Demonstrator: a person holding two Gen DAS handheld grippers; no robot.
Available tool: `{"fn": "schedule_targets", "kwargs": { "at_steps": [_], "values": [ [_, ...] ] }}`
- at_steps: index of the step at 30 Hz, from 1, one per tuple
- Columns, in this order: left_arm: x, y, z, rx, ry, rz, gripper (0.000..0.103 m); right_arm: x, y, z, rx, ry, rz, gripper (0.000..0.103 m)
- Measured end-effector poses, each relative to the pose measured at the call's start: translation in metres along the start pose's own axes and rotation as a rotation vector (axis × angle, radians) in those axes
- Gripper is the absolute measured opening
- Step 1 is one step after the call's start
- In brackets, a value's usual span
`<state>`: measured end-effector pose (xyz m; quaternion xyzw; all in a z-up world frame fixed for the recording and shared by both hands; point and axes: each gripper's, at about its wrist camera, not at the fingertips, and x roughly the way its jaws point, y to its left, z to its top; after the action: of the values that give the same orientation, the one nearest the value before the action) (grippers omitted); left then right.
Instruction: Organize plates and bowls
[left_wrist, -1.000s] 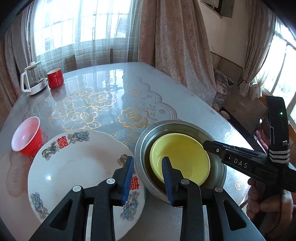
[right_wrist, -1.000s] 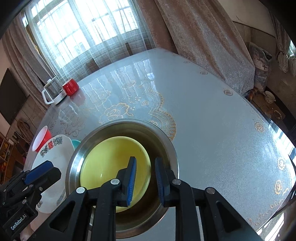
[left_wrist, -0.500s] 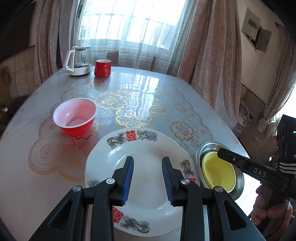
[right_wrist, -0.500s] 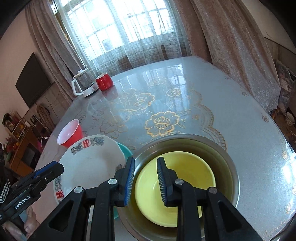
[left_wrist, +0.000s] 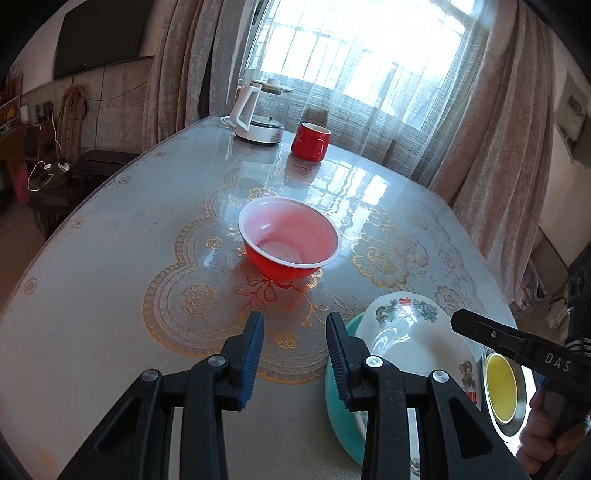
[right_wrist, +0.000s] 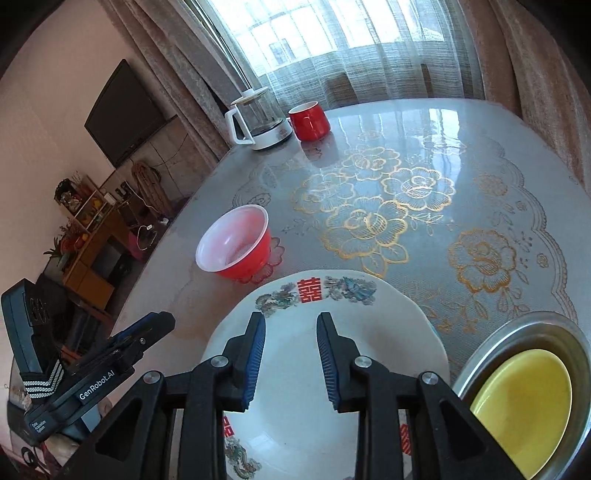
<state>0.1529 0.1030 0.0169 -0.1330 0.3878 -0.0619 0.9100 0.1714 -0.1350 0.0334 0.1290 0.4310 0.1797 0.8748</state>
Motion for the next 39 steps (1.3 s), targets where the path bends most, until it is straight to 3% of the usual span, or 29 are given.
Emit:
{"fn": "schedule_targets", "kwargs": {
  "at_steps": [7,10,14,20,24,27,29,32,39],
  "values": [
    [0.02,0.033,0.015,-0.081,0.049,0.053,0.034,0.035,0.021,0.022,0.022,0.039,0.066,0.029],
    [0.032,0.045,0.024,-0.116,0.08,0.037,0.033,0.051,0.024,0.034,0.045,0.051,0.078,0.029],
    [0.044,0.051,0.038,-0.105,0.065,0.028,0.034,0.076,0.024,0.049,0.096,0.075,0.086,0.029],
    [0.061,0.06,0.061,-0.12,0.046,0.007,0.049,0.107,0.018,0.07,0.161,0.085,0.072,0.029],
    [0.079,0.065,0.074,-0.154,0.082,-0.013,0.05,0.121,0.015,0.079,0.182,0.092,0.068,0.029],
    [0.09,0.067,0.079,-0.176,0.109,-0.022,0.045,0.129,0.013,0.08,0.193,0.101,0.068,0.027],
    [0.096,0.066,0.081,-0.181,0.12,-0.033,0.029,0.134,0.012,0.081,0.202,0.107,0.073,0.024],
    [0.107,0.065,0.082,-0.191,0.152,-0.079,0.014,0.142,0.015,0.08,0.181,0.123,0.081,0.014],
    [0.094,0.06,0.079,-0.191,0.122,-0.113,0.011,0.139,0.019,0.075,0.164,0.107,0.083,0.011]
  ]
}}
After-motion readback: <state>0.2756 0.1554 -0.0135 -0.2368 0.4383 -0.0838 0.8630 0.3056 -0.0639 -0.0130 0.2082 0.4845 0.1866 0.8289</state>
